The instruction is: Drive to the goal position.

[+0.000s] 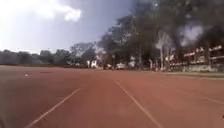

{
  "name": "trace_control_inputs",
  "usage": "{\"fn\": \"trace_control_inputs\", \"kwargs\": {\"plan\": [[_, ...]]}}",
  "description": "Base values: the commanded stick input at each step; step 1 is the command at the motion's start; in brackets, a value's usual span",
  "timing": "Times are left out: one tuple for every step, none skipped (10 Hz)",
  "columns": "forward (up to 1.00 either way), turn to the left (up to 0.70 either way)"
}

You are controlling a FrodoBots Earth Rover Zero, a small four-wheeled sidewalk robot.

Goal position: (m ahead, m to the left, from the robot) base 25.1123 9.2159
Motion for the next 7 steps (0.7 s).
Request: {"fn": "trace_control_inputs", "kwargs": {"plan": [[0.7,0.0],[0.7,0.0],[0.7,0.0],[0.7,0.0],[0.7,0.0],[0.7,0.0],[0.7,0.0]]}}
